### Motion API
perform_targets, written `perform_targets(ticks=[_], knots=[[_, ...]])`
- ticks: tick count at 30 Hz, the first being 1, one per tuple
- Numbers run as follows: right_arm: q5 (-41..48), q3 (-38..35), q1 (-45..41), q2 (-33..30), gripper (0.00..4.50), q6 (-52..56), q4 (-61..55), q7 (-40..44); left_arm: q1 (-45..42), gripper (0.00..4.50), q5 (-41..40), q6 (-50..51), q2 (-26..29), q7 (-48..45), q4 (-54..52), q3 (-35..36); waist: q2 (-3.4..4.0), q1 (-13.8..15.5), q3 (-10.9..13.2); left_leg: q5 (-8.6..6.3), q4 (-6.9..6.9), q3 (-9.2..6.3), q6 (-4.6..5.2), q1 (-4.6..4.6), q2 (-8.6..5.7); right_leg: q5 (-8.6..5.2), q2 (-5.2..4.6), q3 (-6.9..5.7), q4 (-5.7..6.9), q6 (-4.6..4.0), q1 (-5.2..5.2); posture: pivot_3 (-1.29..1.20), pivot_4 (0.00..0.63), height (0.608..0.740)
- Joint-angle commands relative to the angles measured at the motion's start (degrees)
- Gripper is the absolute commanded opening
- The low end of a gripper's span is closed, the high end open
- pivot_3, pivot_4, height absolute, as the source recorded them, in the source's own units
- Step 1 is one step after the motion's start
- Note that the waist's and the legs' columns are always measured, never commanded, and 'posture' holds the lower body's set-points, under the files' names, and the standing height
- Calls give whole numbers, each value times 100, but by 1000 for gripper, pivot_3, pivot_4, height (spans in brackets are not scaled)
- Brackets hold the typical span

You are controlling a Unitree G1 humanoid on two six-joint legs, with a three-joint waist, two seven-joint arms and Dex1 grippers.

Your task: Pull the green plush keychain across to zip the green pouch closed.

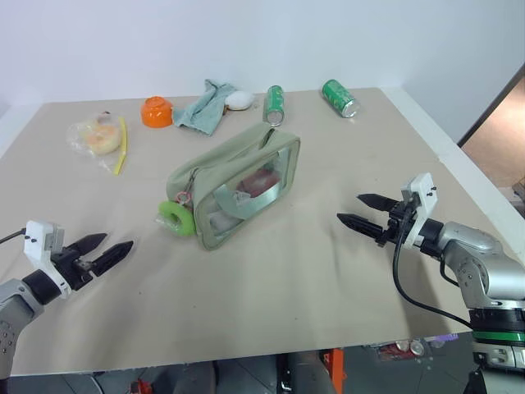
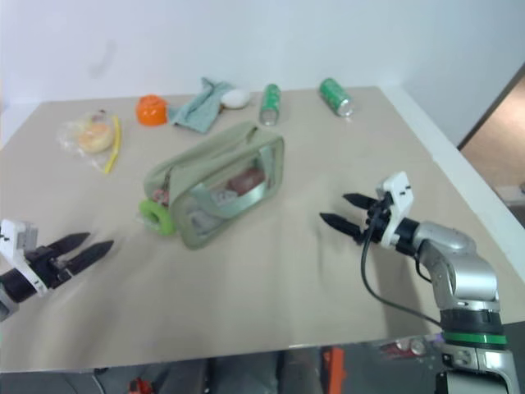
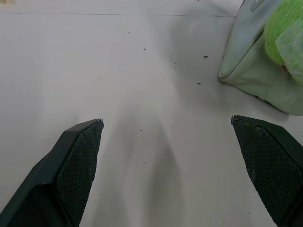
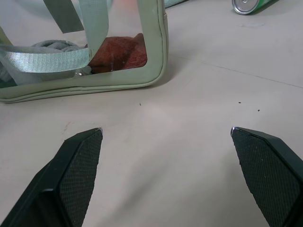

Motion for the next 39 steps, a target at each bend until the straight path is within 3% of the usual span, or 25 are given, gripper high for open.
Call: perform_targets(ticks=[1, 5, 12, 22, 26, 36, 39], knots=[[-42, 33, -380, -165, 4500, -81, -75, 104, -288, 4485, -213, 103, 264, -102, -10, 250, 0, 0, 0, 0, 0, 0, 0, 0, 0, 0, 0, 0, 0, 0, 0, 0, 150, 740], [-290, 352, -1212, -335, 4500, -252, 244, 391, -1052, 4485, -676, 436, 756, -299, -5, 440, -21, -2, 47, 11, 13, -4, 15, -7, 0, 21, 8, 5, 20, -14, -19, 0, 150, 740], [-579, 871, -2544, -448, 4500, -672, 644, 1142, -2050, 4485, -1025, 877, 1351, -530, -599, 37, -21, -11, 64, 11, 6, 14, 14, 2, 0, 23, 13, 34, 18, -12, -19, 0, 150, 740], [-1466, 2082, -4973, 342, 4500, -2039, 2263, 2382, -3184, 4485, -1599, 1263, 1595, -1116, -957, -502, -20, -43, 74, 11, -7, 29, 15, 16, 13, 35, 37, 56, 20, 9, -27, 0, 150, 740], [-1686, 2379, -5491, 839, 4500, -2534, 3039, 2904, -3304, 4485, -1806, 1398, 1540, -1047, -1045, -515, -20, -77, 75, 11, -6, 31, 15, 16, 15, 38, 40, 63, 28, 11, -30, 0, 150, 740], [-2493, 2668, -6185, 1788, 4500, -3776, 5205, 3085, -2906, 4485, -1991, 1489, 1416, -860, -1543, -497, -21, -97, 75, 13, -5, 32, 12, 19, 16, 38, 44, 68, 39, 9, -31, 0, 150, 740], [-2694, 2682, -6214, 1916, 3688, -4017, 5535, 3000, -2802, 4500, -2054, 1495, 1354, -768, -1645, -450, -21, -96, 75, 13, -5, 31, 12, 22, 17, 35, 45, 69, 49, 5, -31, 0, 150, 740]])
